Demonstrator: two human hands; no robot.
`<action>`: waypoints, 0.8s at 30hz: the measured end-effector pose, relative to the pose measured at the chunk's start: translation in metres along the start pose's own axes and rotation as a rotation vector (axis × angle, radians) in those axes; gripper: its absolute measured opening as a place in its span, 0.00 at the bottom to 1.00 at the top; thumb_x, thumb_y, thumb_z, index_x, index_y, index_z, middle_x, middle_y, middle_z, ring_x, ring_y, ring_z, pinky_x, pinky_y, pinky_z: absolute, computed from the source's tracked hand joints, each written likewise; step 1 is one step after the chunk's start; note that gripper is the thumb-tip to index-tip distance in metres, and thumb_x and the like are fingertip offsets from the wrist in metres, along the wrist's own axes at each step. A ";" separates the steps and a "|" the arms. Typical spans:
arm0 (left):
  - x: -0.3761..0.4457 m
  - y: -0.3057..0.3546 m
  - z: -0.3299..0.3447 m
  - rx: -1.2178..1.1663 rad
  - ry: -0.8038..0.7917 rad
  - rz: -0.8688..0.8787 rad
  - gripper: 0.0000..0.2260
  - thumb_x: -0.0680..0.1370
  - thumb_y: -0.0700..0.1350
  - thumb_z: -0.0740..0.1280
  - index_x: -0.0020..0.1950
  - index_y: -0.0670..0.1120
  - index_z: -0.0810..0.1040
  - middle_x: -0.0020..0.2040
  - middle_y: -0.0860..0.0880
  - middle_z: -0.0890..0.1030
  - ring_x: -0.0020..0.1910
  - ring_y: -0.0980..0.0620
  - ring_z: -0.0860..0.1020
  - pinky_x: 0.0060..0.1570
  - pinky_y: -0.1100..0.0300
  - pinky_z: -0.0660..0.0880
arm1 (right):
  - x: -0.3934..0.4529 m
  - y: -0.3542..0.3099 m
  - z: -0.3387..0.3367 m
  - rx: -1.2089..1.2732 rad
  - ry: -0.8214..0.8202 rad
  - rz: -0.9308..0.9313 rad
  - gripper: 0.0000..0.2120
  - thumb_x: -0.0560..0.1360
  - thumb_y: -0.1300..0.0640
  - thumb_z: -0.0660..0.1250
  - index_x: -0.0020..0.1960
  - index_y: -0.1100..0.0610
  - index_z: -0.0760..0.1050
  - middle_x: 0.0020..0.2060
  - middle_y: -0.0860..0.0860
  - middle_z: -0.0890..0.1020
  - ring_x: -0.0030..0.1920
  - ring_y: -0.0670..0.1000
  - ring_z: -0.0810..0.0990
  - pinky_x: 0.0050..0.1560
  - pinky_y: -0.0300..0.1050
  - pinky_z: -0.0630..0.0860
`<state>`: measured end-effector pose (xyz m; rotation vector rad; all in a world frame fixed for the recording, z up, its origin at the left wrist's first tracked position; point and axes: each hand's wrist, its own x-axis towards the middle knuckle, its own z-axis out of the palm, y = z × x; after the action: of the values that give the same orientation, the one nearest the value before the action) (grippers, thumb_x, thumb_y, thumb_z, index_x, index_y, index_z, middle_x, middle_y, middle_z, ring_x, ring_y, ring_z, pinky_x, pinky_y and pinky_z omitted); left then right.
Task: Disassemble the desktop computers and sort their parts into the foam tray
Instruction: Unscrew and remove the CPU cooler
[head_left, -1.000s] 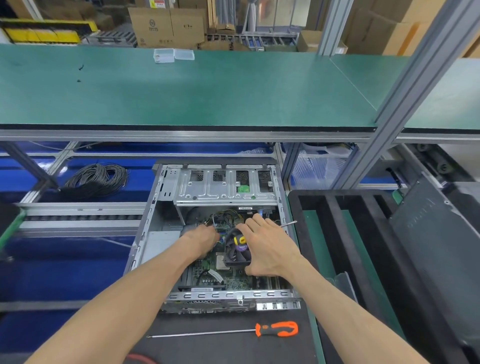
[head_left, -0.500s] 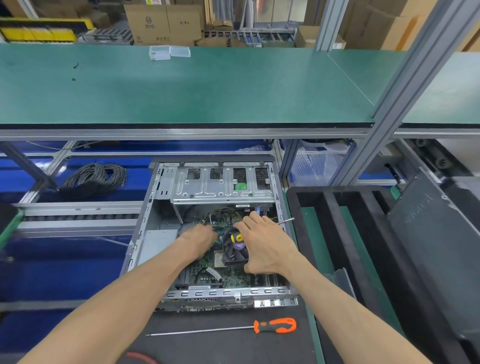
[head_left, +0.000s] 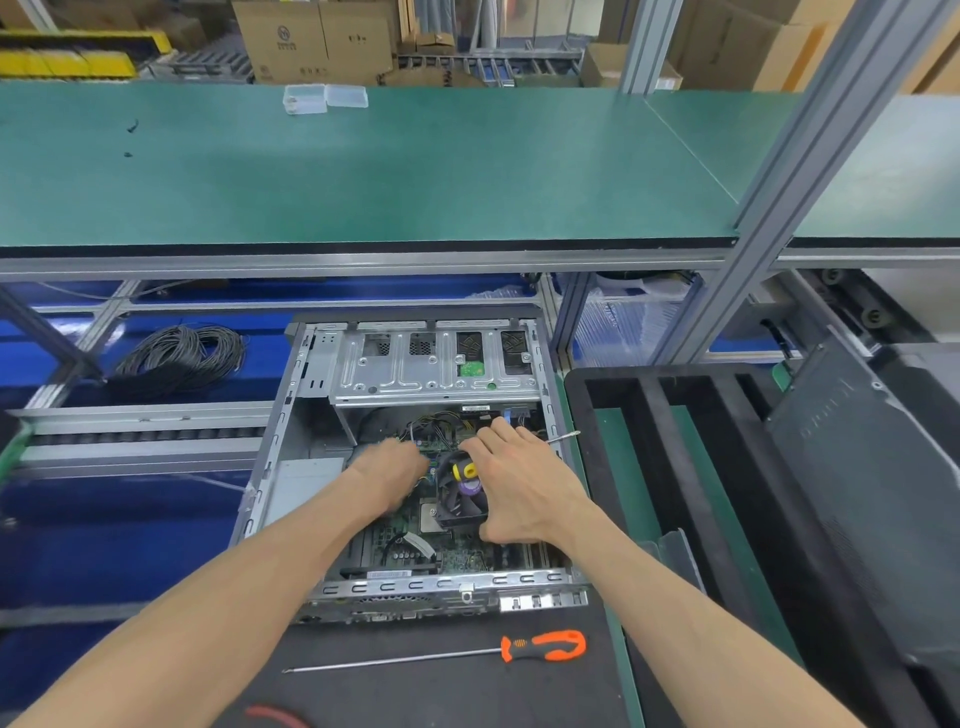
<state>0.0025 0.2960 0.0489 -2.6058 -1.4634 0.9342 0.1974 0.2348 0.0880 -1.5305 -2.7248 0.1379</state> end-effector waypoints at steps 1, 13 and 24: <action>-0.002 -0.006 -0.006 0.005 0.027 -0.009 0.13 0.77 0.33 0.64 0.61 0.41 0.77 0.57 0.42 0.78 0.57 0.40 0.80 0.48 0.50 0.77 | 0.000 0.000 0.000 0.008 0.006 0.000 0.33 0.57 0.46 0.72 0.59 0.57 0.72 0.50 0.51 0.76 0.52 0.52 0.69 0.52 0.47 0.73; -0.041 -0.048 -0.031 -0.445 0.157 -0.046 0.13 0.81 0.42 0.61 0.40 0.43 0.79 0.38 0.45 0.80 0.38 0.46 0.77 0.39 0.57 0.73 | -0.009 -0.001 -0.013 0.282 0.192 0.058 0.44 0.60 0.40 0.75 0.71 0.54 0.67 0.59 0.47 0.74 0.59 0.48 0.68 0.59 0.46 0.73; -0.063 -0.018 -0.106 -1.380 0.196 0.302 0.38 0.65 0.40 0.69 0.66 0.74 0.67 0.58 0.57 0.78 0.51 0.61 0.79 0.45 0.65 0.74 | -0.027 0.032 -0.055 0.623 0.514 0.239 0.44 0.56 0.44 0.81 0.68 0.48 0.69 0.53 0.39 0.70 0.55 0.44 0.70 0.53 0.30 0.67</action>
<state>0.0177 0.2857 0.1725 -3.6017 -2.1207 -0.7168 0.2419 0.2321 0.1409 -1.4307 -1.8584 0.4678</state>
